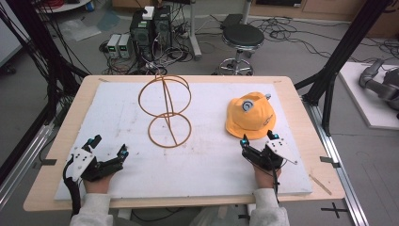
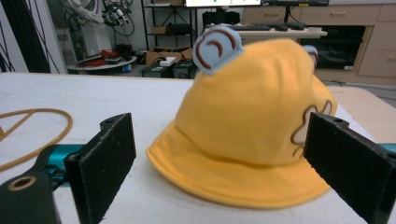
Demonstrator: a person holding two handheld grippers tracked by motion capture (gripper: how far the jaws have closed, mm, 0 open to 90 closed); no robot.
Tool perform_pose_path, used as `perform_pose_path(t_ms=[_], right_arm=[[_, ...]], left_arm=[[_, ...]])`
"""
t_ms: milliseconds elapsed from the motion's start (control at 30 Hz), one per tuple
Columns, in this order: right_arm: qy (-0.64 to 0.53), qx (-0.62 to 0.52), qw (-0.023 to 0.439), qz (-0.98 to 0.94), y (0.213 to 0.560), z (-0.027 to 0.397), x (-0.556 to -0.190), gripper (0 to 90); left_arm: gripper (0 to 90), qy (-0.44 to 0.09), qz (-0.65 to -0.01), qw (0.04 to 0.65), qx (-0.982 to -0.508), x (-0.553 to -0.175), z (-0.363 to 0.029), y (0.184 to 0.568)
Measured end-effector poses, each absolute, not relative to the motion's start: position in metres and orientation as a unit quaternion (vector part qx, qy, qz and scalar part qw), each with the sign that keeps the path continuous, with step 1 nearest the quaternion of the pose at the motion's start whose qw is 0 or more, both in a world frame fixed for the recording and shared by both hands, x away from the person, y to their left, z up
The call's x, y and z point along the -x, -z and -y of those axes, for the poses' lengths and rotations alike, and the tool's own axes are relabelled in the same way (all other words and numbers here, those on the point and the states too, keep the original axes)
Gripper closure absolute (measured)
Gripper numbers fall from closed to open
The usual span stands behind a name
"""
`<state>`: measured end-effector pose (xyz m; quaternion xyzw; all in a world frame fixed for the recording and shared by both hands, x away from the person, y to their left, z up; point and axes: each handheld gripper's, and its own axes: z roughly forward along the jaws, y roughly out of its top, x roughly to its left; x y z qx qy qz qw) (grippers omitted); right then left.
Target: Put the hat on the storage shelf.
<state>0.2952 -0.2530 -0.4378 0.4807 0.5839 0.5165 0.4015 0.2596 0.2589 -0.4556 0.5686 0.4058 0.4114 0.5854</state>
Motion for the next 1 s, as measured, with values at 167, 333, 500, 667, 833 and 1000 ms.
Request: perform_pose_path(t_ms=[167, 333, 500, 667, 833, 1000], right_arm=[[-0.519, -0.467, 0.413, -0.585, 0.415, 0.246, -0.302, 8.8], [-0.517, -0.460, 0.417, -0.589, 0.403, 0.240, -0.311, 8.8], [-0.519, -0.448, 0.418, -0.595, 0.386, 0.229, -0.325, 8.9], [-0.522, -0.443, 0.423, -0.594, 0.375, 0.222, -0.337, 8.8], [-0.509, -0.447, 0.430, -0.597, 0.370, 0.219, -0.358, 8.8], [-0.502, -0.464, 0.428, -0.592, 0.373, 0.222, -0.371, 8.8]], left_arm=[[3.9, -0.410, -0.408, 0.586, -0.567, -0.260, -0.259, 0.456], [3.9, -0.409, -0.408, 0.587, -0.567, -0.260, -0.259, 0.456], [3.9, -0.408, -0.410, 0.586, -0.567, -0.260, -0.259, 0.456], [3.9, -0.405, -0.413, 0.586, -0.567, -0.261, -0.260, 0.455], [3.9, -0.405, -0.413, 0.585, -0.568, -0.261, -0.260, 0.455], [3.9, -0.405, -0.414, 0.585, -0.568, -0.261, -0.259, 0.455]])
